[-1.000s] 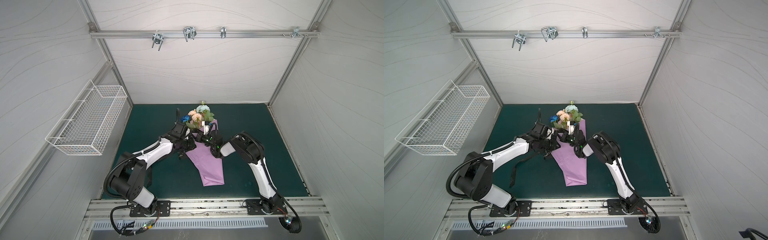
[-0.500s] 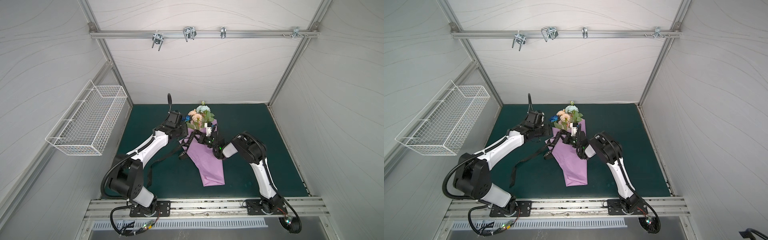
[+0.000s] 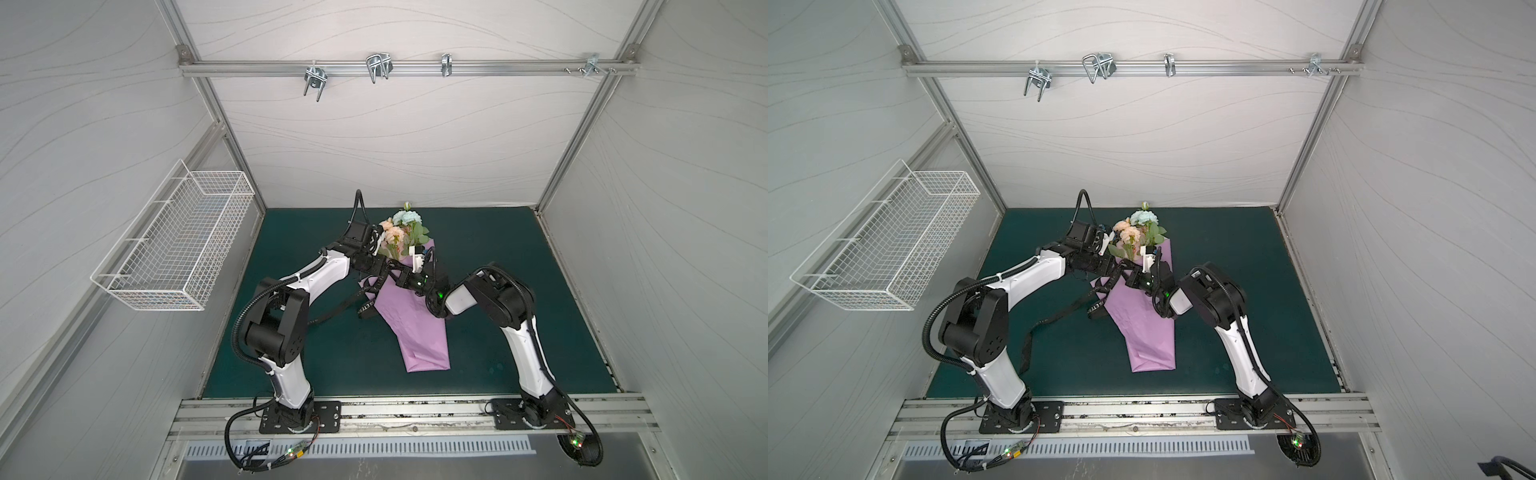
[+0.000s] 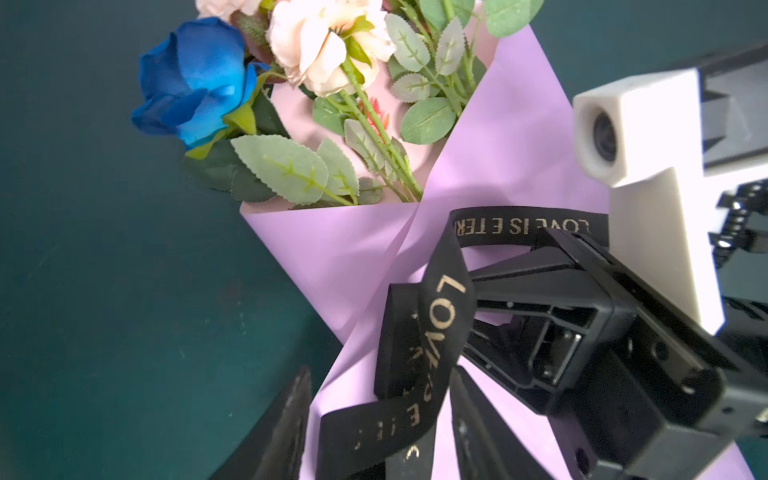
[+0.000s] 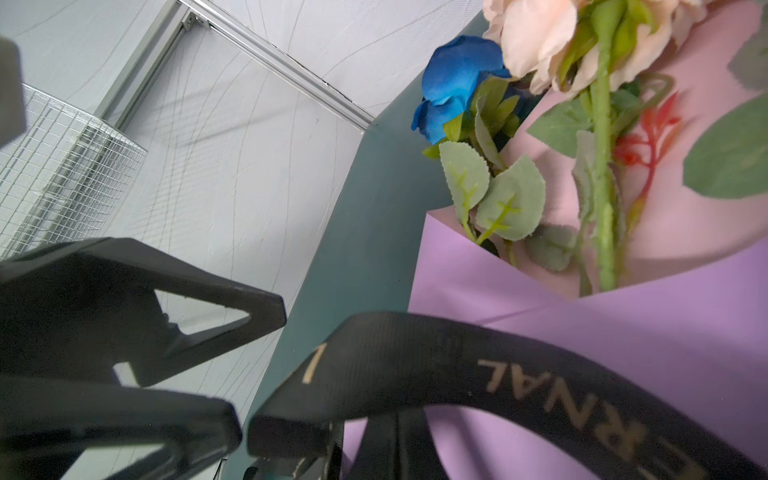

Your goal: Tie the bouquet of fake flowers

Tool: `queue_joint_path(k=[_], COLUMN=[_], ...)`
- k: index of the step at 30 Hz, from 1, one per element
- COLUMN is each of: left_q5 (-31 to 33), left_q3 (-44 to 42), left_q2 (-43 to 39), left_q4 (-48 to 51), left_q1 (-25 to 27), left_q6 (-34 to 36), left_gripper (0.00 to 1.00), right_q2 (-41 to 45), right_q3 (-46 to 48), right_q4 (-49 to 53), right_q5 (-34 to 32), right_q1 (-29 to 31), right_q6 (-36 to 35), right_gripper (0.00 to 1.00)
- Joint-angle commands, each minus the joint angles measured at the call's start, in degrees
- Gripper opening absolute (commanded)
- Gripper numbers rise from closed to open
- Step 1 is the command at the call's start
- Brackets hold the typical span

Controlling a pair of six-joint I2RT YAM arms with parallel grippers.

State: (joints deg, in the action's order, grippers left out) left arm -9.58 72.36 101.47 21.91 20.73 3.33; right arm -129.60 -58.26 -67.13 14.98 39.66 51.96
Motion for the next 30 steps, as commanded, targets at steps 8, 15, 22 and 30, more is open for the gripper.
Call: queue_joint_path(k=[8,15,22,30], left_q5=[-5.7,-4.2,-1.1,-2.6], left_q3=[2.4,4.1,4.5,5.8], left_q2=[-0.7,2.3,3.1,5.1], left_q4=[2.4,3.9,1.3,3.0], left_q1=[-0.2,-0.1,0.3,0.4], left_q6=[5.8,6.6,5.1,5.7], left_gripper=[0.54,0.41,0.22,0.27], right_q2=[1.7,2.2,3.0,3.1], right_q3=[-0.9,-1.0,-0.9,-1.5], right_q4=[5.3,6.7,8.3,8.9], right_q5=[-1.9,-2.5,-2.9,-2.9], right_q1=[-0.1,0.0,0.4,0.5], right_q6=[-0.7,-1.3,-1.9,-2.4], right_gripper=[0.0,0.0,0.0,0.0])
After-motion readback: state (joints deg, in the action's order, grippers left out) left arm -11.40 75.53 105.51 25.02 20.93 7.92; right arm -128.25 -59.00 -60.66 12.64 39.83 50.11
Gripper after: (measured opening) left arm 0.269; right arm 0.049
